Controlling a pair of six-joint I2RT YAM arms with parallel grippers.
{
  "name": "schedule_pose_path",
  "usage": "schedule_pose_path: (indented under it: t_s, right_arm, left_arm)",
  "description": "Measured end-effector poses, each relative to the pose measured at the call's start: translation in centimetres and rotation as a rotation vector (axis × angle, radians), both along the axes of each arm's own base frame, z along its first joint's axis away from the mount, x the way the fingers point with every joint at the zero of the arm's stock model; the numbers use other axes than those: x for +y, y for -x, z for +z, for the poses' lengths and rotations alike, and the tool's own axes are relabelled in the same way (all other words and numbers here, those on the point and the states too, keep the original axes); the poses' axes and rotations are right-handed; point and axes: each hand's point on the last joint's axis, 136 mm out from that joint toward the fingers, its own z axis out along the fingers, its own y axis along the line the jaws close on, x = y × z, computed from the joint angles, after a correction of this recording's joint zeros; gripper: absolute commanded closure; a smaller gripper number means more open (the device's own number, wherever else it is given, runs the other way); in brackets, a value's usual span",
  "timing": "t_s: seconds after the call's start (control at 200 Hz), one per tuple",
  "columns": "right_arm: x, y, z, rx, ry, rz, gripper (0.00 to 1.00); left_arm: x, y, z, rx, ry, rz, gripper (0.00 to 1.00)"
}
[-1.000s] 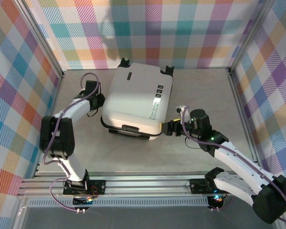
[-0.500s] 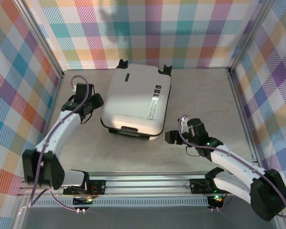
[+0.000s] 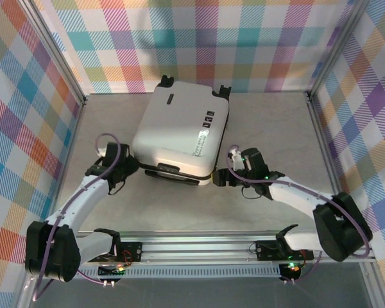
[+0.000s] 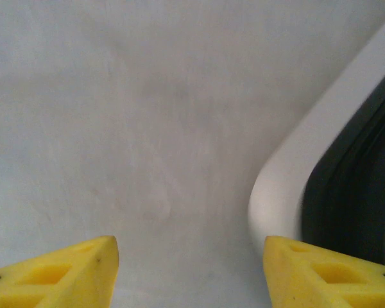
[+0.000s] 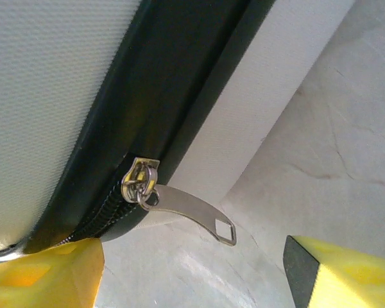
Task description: Pack the luggage
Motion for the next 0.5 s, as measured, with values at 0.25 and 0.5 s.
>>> schedule_pose_path:
  t_s: [0.25,0.5]
  right_arm:
    - [1.1,-1.5,1.7,-0.052,-0.043,0.016,0.26]
    - [-0.4,-0.2,2.8,-0.127,-0.073,-0.023,0.30]
  left_arm:
    - [-3.9,2.3,-0.2,-0.036,0.126,-0.085,0.42]
    - [-11.3,3.0,-0.1,-0.105,0.280,-0.209,0.38]
